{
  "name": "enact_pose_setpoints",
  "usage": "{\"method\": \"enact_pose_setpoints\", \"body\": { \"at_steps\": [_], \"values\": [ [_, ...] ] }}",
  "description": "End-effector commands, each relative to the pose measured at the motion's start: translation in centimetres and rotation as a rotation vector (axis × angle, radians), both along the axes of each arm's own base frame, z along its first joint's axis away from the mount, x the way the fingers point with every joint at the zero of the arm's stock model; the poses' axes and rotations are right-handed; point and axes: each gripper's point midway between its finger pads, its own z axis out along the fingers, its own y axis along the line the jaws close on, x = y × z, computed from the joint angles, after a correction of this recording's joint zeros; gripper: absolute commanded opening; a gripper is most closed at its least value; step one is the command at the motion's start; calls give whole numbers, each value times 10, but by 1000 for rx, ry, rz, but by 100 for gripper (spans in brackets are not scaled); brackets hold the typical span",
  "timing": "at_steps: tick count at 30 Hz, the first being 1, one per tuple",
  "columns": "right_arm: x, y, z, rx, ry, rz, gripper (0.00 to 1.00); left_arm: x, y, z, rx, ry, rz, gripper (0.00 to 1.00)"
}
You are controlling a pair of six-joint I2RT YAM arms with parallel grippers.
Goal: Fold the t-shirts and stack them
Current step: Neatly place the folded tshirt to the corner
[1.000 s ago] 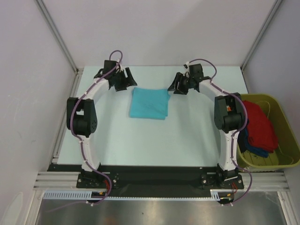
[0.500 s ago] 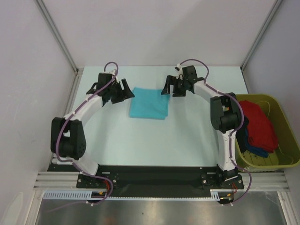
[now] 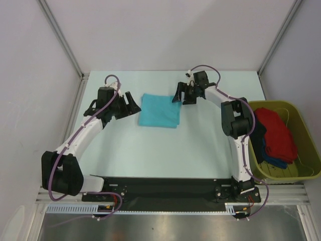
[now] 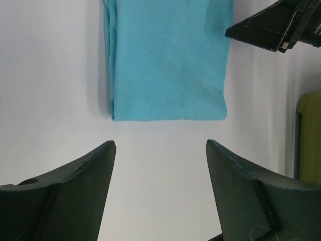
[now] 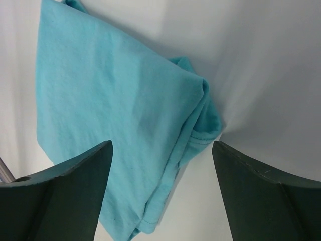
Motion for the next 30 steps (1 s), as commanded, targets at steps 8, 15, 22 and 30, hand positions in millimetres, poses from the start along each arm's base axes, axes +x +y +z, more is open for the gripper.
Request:
{"method": "enact_pose_setpoints", "body": {
  "at_steps": [8,15,22,30],
  "values": [
    [1,-1,11,5,9,-24,87,4,-1,-10,4,20,-31,82],
    [5,-42,39,-68,27,-136,93,72,9,-40,27,77,-156,87],
    [-11,-60,97,-74,-30,-161,93,153,-5,-71,41,79,-266,82],
    [-45,-61,113,-18,-32,-153,93,191,-16,-90,0,57,-240,82]
  ]
}}
